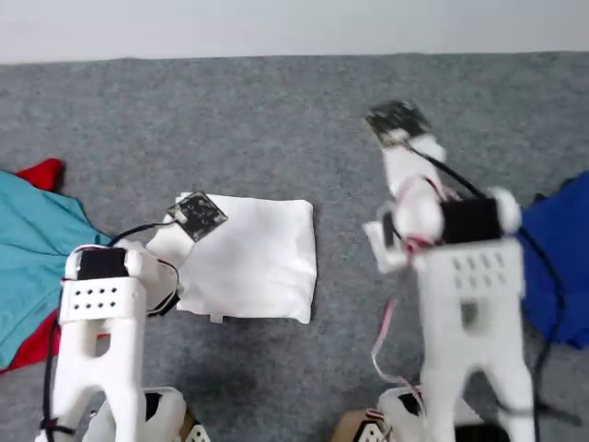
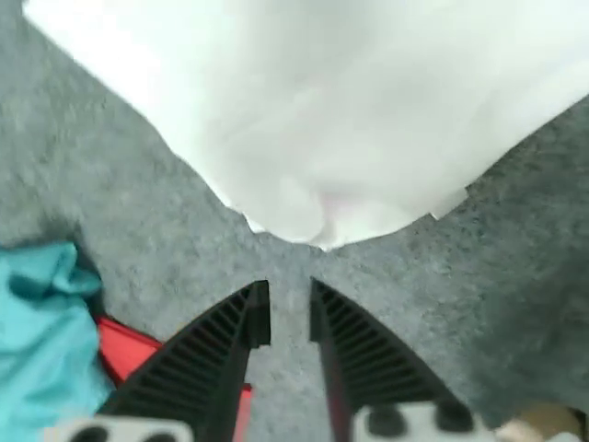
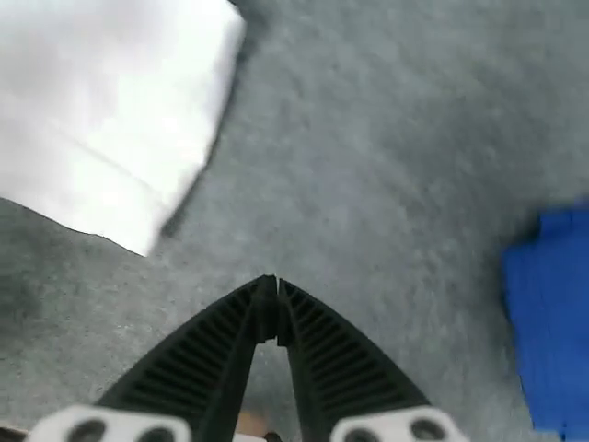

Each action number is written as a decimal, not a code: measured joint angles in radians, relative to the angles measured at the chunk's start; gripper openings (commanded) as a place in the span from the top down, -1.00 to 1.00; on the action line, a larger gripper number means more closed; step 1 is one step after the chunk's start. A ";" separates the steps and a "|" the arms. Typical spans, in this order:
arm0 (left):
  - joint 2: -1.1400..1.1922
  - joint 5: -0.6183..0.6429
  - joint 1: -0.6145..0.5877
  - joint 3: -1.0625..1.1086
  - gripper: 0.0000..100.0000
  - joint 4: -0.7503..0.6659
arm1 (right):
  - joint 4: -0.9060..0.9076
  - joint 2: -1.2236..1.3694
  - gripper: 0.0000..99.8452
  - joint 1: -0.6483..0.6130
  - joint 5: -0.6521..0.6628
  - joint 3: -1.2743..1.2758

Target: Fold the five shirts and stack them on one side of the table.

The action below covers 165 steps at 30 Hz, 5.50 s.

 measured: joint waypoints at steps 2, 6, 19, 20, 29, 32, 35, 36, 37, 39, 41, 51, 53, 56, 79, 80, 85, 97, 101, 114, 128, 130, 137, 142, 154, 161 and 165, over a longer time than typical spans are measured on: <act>0.000 -0.035 0.009 0.002 0.76 -0.017 | 0.000 -0.100 0.98 0.041 0.000 0.068; 0.000 -0.091 0.048 0.005 0.76 -0.037 | 0.000 -0.275 0.98 0.155 0.000 0.176; 0.000 -0.170 0.133 0.163 0.76 -0.239 | 0.000 -0.554 0.98 0.226 -0.002 0.324; 0.000 -0.170 0.133 0.169 0.76 -0.253 | 0.000 -0.554 0.98 0.224 -0.002 0.324; 0.000 -0.207 0.124 0.239 0.76 -0.342 | 0.000 -0.554 0.98 0.224 -0.002 0.324; 0.000 -0.207 0.124 0.255 0.77 -0.342 | 0.000 -0.554 0.98 0.224 -0.002 0.324; 0.000 -0.207 0.124 0.276 0.77 -0.347 | 0.000 -0.555 0.98 0.224 -0.002 0.324; 0.000 -0.207 0.124 0.278 0.78 -0.347 | 0.000 -0.555 0.98 0.224 -0.002 0.324; 0.000 -0.207 0.124 0.278 0.81 -0.347 | 0.000 -0.555 0.98 0.224 -0.002 0.324; 0.000 -0.207 0.124 0.278 0.92 -0.347 | 0.000 -0.555 0.98 0.224 -0.002 0.324; 0.000 -0.207 0.124 0.278 1.00 -0.347 | 0.000 -0.555 0.98 0.224 -0.002 0.324; 0.000 -0.207 0.101 0.278 0.99 -0.295 | 0.000 -0.555 0.98 0.224 -0.002 0.324; 0.000 -0.209 0.086 0.265 0.99 -0.249 | 0.000 -0.555 0.98 0.224 -0.002 0.324; 0.000 -0.229 0.051 0.227 0.99 -0.166 | 0.000 -0.555 0.98 0.224 -0.002 0.324; 0.000 -0.196 -0.092 0.203 0.74 -0.143 | 0.000 -0.555 0.98 0.224 -0.008 0.324; 0.000 -0.184 -0.092 0.203 0.74 -0.146 | 0.000 -0.555 0.98 0.224 -0.008 0.324; 0.000 -0.167 -0.092 0.203 0.76 -0.149 | 0.000 -0.555 0.98 0.224 -0.008 0.324; 0.000 -0.144 -0.121 0.203 0.96 -0.250 | 0.000 -0.555 0.98 0.224 -0.008 0.324; 0.000 -0.110 -0.080 0.203 0.96 -0.252 | 0.000 -0.555 0.98 0.224 -0.008 0.324; 0.000 -0.103 -0.026 0.261 0.79 -0.364 | 0.000 -0.546 0.98 0.224 -0.008 0.379; 0.000 -0.101 0.003 0.295 0.74 -0.381 | 0.000 -0.546 0.98 0.224 -0.008 0.379; 0.000 -0.101 0.003 0.295 0.74 -0.379 | 0.000 -0.546 0.98 0.224 -0.008 0.379; 0.000 -0.101 0.005 0.207 0.74 -0.249 | 0.000 -0.546 0.98 0.224 -0.008 0.379; 0.000 -0.101 0.008 0.187 0.74 -0.149 | 0.000 -0.546 0.98 0.224 -0.008 0.379; 0.000 -0.098 0.008 0.187 0.74 -0.163 | 0.000 -0.546 0.98 0.224 -0.008 0.379; 0.000 -0.100 0.008 0.253 0.74 -0.247 | 0.000 -0.546 0.98 0.224 -0.008 0.379; 0.000 -0.100 0.008 0.282 0.83 -0.270 | 0.000 -0.546 0.98 0.224 -0.008 0.385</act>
